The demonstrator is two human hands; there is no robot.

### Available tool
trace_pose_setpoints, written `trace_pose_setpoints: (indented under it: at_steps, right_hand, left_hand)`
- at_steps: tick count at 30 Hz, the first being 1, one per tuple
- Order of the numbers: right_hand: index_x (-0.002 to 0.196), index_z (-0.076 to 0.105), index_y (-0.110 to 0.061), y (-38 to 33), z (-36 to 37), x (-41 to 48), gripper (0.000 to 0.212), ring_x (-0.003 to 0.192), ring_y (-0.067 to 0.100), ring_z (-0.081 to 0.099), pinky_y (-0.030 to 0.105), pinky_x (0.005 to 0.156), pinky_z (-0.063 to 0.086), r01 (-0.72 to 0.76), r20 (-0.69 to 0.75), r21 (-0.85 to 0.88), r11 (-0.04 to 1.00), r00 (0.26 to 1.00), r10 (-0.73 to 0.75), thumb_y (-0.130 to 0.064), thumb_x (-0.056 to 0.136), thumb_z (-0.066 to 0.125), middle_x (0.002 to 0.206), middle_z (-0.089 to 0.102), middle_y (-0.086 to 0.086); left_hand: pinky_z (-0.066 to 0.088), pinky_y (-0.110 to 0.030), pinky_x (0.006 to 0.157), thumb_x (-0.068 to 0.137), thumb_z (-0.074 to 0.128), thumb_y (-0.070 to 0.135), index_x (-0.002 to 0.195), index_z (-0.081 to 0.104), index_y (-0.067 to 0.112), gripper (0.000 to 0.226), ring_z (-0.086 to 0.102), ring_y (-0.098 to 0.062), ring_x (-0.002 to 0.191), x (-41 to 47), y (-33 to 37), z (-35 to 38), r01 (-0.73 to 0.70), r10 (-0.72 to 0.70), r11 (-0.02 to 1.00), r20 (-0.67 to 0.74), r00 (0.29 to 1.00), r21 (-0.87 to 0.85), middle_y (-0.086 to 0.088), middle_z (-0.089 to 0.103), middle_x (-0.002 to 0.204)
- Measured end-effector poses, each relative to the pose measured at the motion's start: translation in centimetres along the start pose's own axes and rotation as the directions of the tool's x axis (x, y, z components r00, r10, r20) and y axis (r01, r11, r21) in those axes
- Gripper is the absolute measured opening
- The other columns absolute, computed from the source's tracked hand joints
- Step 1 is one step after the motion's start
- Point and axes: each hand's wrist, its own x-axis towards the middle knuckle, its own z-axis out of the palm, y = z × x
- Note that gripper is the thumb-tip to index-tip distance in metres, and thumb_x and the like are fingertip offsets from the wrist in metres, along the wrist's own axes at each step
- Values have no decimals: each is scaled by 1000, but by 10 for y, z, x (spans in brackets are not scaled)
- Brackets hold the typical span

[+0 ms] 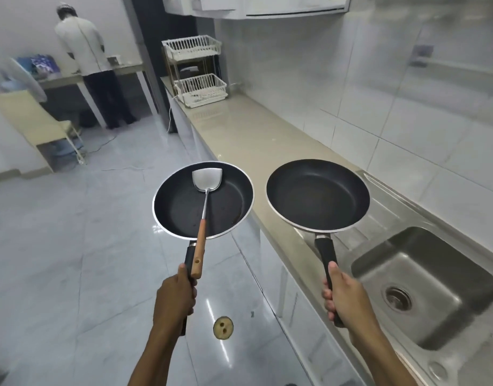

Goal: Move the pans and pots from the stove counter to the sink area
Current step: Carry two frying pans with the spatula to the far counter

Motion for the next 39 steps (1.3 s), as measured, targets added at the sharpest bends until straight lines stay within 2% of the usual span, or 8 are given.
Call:
trace_pose_setpoints:
  at_steps: [7,13,22,27,30,32,37,39]
  right_hand:
    - [76,59,-9,-34,92,132,49,38,15,42,26,38,40,-15,-77,36,999,997,18,-46,104,43,49,50,-1]
    - [74,60,-11,-66,173,276,50,37,16,43,26,38,38,-91,-197,104,990,974,110,-48,104,43,50,52,0]
    - [78,60,-1,-130,272,436,54,36,20,43,33,44,40,-127,-380,190,973,905,193,-45,105,43,49,52,2]
    - [79,61,-1,-143,327,517,53,36,20,41,31,40,41,-114,-537,241,964,811,231,-43,105,43,47,52,1]
    - [78,63,-3,-152,374,568,54,36,20,43,30,39,43,-91,-626,275,957,738,251,-47,104,44,48,54,1]
    - [77,63,-2,-161,404,594,55,37,20,44,30,40,42,-81,-667,325,942,687,289,-46,104,44,49,54,2]
    - [77,63,-1,-189,459,643,56,36,20,44,31,40,43,-95,-733,370,924,582,353,-46,104,43,48,54,2]
    - [77,62,1,-193,471,659,55,36,21,45,32,40,43,-98,-757,377,921,540,368,-43,105,43,48,54,3]
  left_hand:
    - [45,-31,51,105,33,43,74,68,4,61,58,-25,55,171,45,38,-9,7,998,29,1000,59,-12,66,63]
    - [46,-30,48,105,33,45,70,69,7,63,62,-25,54,340,98,101,-12,-9,990,145,989,142,-9,69,60]
    - [46,-27,43,105,27,51,68,68,8,70,67,-26,55,560,198,191,-236,136,935,348,927,265,-10,70,60]
    - [51,-31,46,106,27,47,64,67,8,71,67,-29,59,682,245,257,-354,181,889,490,853,289,-11,69,62]
    - [58,-46,71,107,25,42,67,66,9,67,68,-35,72,760,274,295,-484,245,829,597,764,280,-15,71,72]
    - [58,-50,78,108,25,38,72,65,6,63,68,-37,74,803,298,313,-574,293,773,650,701,270,-18,72,75]
    - [54,-39,65,108,23,42,59,62,11,70,66,-29,63,876,340,337,-624,284,747,740,610,227,-11,69,63]
    - [53,-37,61,108,24,45,60,62,10,70,66,-29,61,901,352,347,-642,280,738,771,572,208,-11,68,63]
